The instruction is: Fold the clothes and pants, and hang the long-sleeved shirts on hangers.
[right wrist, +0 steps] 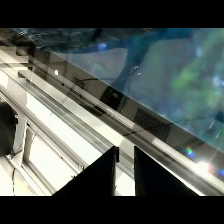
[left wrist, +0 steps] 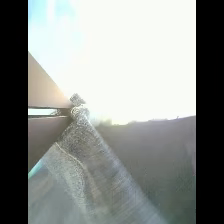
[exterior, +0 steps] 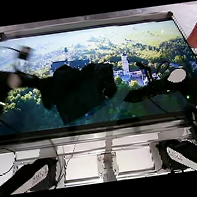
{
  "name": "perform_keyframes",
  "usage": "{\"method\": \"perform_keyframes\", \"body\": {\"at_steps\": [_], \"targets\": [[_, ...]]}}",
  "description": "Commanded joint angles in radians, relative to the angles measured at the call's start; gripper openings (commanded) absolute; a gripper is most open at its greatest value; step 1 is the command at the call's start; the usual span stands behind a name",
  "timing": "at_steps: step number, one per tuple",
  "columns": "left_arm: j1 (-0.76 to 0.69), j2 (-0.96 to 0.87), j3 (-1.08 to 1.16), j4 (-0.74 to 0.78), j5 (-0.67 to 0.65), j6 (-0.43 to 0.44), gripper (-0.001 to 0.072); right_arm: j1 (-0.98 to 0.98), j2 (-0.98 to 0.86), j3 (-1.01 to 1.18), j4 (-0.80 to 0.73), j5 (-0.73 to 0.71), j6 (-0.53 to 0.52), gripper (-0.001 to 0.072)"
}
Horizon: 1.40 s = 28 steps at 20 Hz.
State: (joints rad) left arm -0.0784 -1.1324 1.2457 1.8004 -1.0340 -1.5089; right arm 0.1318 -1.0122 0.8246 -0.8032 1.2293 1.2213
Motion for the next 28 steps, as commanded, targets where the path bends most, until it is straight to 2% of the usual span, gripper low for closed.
{"method": "perform_keyframes", "body": {"at_steps": [1, 3, 6, 7, 8, 9, 10, 11, 12, 14, 16, 19, 20, 21, 24, 28], "targets": [[0.316, -0.089, 0.296, 0.047, -0.003, 0.035, 0.0023, 0.097, -0.001, -0.001, 0.014, -0.117, 0.0, 0.0119], [0.418, -0.172, 0.437, 0.046, -0.008, 0.035, 0.0023, 0.143, -0.001, -0.001, 0.013, -0.19, 0.002, 0.0119], [0.469, -0.264, 0.502, 0.049, -0.009, 0.061, 0.0034, 0.153, -0.001, -0.001, -0.009, -0.295, 0.027, 0.0124], [0.472, -0.293, 0.502, 0.051, -0.011, 0.082, 0.0138, 0.154, -0.001, -0.001, -0.027, -0.323, 0.027, 0.0139], [0.472, -0.318, 0.502, 0.051, -0.014, 0.084, 0.0272, 0.153, -0.003, -0.001, -0.041, -0.339, 0.028, 0.0175], [0.472, -0.342, 0.502, 0.05, -0.023, 0.084, 0.0337, 0.153, -0.01, -0.001, -0.056, -0.343, 0.037, 0.0207], [0.472, -0.359, 0.502, 0.05, -0.038, 0.084, 0.0363, 0.152, -0.018, -0.001, -0.076, -0.344, 0.051, 0.023], [0.47, -0.37, 0.502, 0.048, -0.057, 0.083, 0.0363, 0.148, -0.029, -0.001, -0.099, -0.353, 0.055, 0.029], [0.47, -0.375, 0.502, 0.039, -0.084, 0.084, 0.0363, 0.148, -0.044, 0.0, -0.122, -0.377, 0.061, 0.0308], [0.473, -0.375, 0.502, -0.011, -0.169, 0.097, 0.0362, 0.148, -0.087, 0.003, -0.149, -0.445, 0.061, 0.0308], [0.476, -0.374, 0.5, -0.125, -0.303, 0.163, 0.0362, 0.148, -0.162, 0.035, -0.196, -0.477, 0.054, 0.0308], [0.477, -0.374, 0.474, -0.333, -0.518, 0.255, 0.0363, 0.109, -0.311, 0.181, -0.222, -0.419, -0.007, 0.0312], [0.477, -0.373, 0.452, -0.373, -0.57, 0.261, 0.0364, 0.088, -0.357, 0.245, -0.22, -0.365, -0.026, 0.0345], [0.477, -0.373, 0.427, -0.404, -0.603, 0.261, 0.0365, 0.066, -0.403, 0.311, -0.209, -0.287, -0.072, 0.0383], [0.477, -0.372, 0.298, -0.43, -0.694, 0.262, 0.0365, 0.009, -0.512, 0.429, -0.137, -0.082, -0.276, 0.0384], [0.478, -0.321, 0.043, -0.476, -0.642, 0.261, 0.0366, -0.026, -0.621, 0.466, -0.105, -0.02, -0.438, 0.038]]}}
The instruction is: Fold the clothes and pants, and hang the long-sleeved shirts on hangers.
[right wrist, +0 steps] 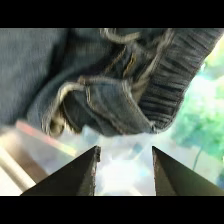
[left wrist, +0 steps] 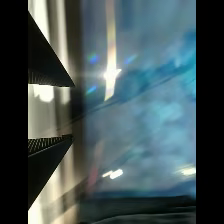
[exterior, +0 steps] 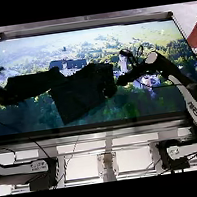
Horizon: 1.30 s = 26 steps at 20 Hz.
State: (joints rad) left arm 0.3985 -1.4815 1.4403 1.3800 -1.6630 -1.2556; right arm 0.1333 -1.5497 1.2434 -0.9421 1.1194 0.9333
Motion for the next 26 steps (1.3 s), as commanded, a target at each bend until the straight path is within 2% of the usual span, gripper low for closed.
{"method": "perform_keyframes", "body": {"at_steps": [1, 4, 8, 16, 19, 22, 26], "targets": [[0.001, 0.047, -0.207, -0.068, 0.018, 0.008, 0.0366, -0.027, -0.105, 0.053, 0.038, 0.092, -0.178, 0.038], [0.001, 0.107, -0.351, -0.137, 0.093, 0.035, 0.0367, -0.025, -0.158, 0.077, 0.111, 0.092, -0.241, 0.038], [0.0, 0.163, -0.479, -0.193, 0.151, 0.068, 0.0366, -0.024, -0.192, 0.093, 0.137, 0.101, -0.298, 0.038], [0.0, 0.167, -0.515, -0.298, 0.161, 0.099, 0.0366, 0.025, -0.197, 0.092, 0.156, 0.107, -0.407, 0.0376], [0.0, 0.167, -0.515, -0.319, 0.16, 0.111, 0.0366, 0.038, -0.198, 0.095, 0.144, 0.046, -0.423, 0.0376], [0.0, 0.167, -0.515, -0.319, 0.163, 0.111, 0.0367, 0.021, -0.198, 0.131, 0.076, 0.076, -0.396, 0.0376], [0.0, 0.167, -0.515, -0.319, 0.197, 0.111, 0.0366, -0.006, -0.198, 0.182, 0.065, 0.097, -0.387, 0.0375]]}}
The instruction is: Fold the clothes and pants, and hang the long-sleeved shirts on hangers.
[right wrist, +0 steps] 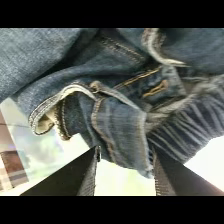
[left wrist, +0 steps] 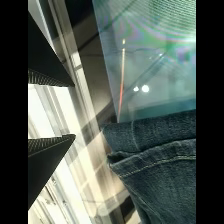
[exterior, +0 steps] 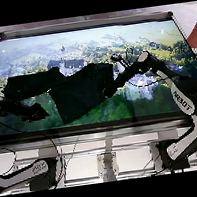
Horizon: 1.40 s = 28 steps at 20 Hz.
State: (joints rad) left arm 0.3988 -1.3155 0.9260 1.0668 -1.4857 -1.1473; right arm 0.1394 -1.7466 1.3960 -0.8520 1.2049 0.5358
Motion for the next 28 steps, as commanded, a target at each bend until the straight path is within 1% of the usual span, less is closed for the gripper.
{"method": "perform_keyframes", "body": {"at_steps": [1, 5, 10, 15, 16, 17, 18, 19, 20, 22, 23, 24, 25, 28], "targets": [[0.0, 0.001, -0.001, -0.006, 0.019, 0.002, 0.0366, -0.012, -0.001, 0.036, -0.037, 0.008, 0.011, 0.0375], [0.0, 0.001, -0.001, -0.006, 0.035, 0.002, 0.0367, -0.012, -0.033, 0.035, -0.046, 0.005, -0.003, 0.037], [0.0, 0.001, -0.001, -0.006, 0.041, -0.008, 0.0367, 0.018, -0.12, 0.035, -0.006, 0.01, -0.016, 0.0369], [0.0, 0.0, -0.001, -0.032, 0.074, -0.019, 0.0366, 0.057, -0.128, 0.035, 0.019, 0.037, -0.035, 0.0353], [0.0, 0.0, -0.001, -0.043, 0.074, -0.019, 0.0367, 0.062, -0.128, 0.035, 0.022, 0.05, -0.034, 0.0306], [0.0, -0.001, -0.001, -0.05, 0.074, -0.019, 0.0367, 0.063, -0.128, 0.035, 0.025, 0.066, -0.033, 0.0298], [0.0, -0.002, -0.001, -0.051, 0.076, -0.019, 0.0366, 0.063, -0.128, 0.035, 0.028, 0.084, -0.032, 0.0263], [0.0, -0.002, -0.001, -0.051, 0.079, -0.019, 0.0367, 0.063, -0.128, 0.035, 0.029, 0.103, -0.031, 0.0156], [0.0, -0.002, -0.001, -0.051, 0.08, -0.019, 0.0366, 0.063, -0.128, 0.035, 0.028, 0.126, -0.03, 0.0088], [-0.006, -0.003, -0.001, -0.05, 0.08, -0.019, 0.0367, 0.063, -0.128, 0.035, 0.028, 0.157, -0.024, 0.0013], [-0.019, -0.005, -0.001, -0.05, 0.08, -0.019, 0.0386, 0.061, -0.126, 0.035, 0.029, 0.165, -0.02, 0.0012], [-0.04, -0.008, -0.001, -0.051, 0.08, -0.019, 0.0457, 0.06, -0.123, 0.036, 0.028, 0.165, -0.008, 0.0012], [-0.07, -0.013, -0.001, -0.051, 0.08, -0.02, 0.049, 0.055, -0.12, 0.04, 0.029, 0.171, 0.002, 0.0012], [-0.18, -0.023, -0.001, -0.049, 0.09, -0.019, 0.0491, 0.039, -0.116, 0.071, 0.026, 0.226, 0.035, 0.0012]]}}
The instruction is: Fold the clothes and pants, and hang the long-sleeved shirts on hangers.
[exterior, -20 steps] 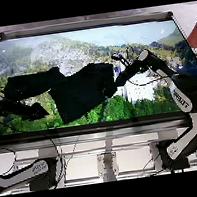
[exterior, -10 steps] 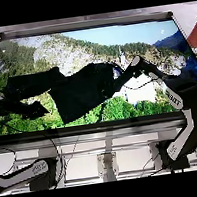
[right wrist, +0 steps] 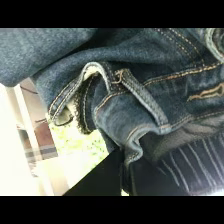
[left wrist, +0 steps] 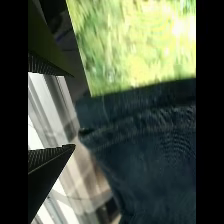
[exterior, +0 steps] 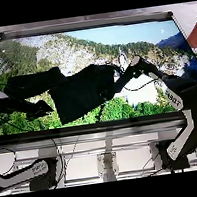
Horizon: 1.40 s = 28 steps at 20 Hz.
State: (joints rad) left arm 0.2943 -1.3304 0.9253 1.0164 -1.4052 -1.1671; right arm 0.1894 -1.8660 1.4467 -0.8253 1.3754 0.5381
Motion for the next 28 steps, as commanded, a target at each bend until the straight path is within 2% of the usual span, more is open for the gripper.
{"method": "perform_keyframes", "body": {"at_steps": [1, 5, 9, 15, 19, 25, 27, 28], "targets": [[-0.11, -0.013, 0.0, 0.001, 0.026, 0.0, 0.0491, -0.021, 0.004, 0.032, 0.0, 0.084, 0.048, 0.0012], [-0.176, -0.034, -0.002, 0.008, 0.077, -0.008, 0.0491, -0.069, 0.009, 0.083, 0.002, 0.206, 0.116, 0.0011], [-0.181, -0.049, -0.005, 0.084, 0.074, -0.052, 0.0491, -0.113, 0.071, 0.085, 0.019, 0.21, 0.135, 0.0011], [-0.22, -0.048, -0.077, 0.027, 0.075, -0.025, 0.0491, -0.126, 0.091, 0.085, 0.045, 0.202, 0.154, 0.0012], [-0.274, -0.048, -0.089, -0.096, 0.079, 0.035, 0.049, -0.125, 0.09, 0.085, 0.045, 0.201, 0.161, 0.0012], [-0.322, -0.049, -0.095, -0.105, 0.104, 0.034, 0.0488, -0.125, 0.09, 0.085, 0.045, 0.201, 0.16, 0.0012], [-0.322, -0.049, -0.095, -0.105, 0.109, 0.032, 0.0414, -0.125, 0.09, 0.085, 0.045, 0.2, 0.16, 0.0012], [-0.324, -0.049, -0.095, -0.105, 0.117, 0.031, 0.0324, -0.125, 0.09, 0.085, 0.045, 0.201, 0.161, 0.0012]]}}
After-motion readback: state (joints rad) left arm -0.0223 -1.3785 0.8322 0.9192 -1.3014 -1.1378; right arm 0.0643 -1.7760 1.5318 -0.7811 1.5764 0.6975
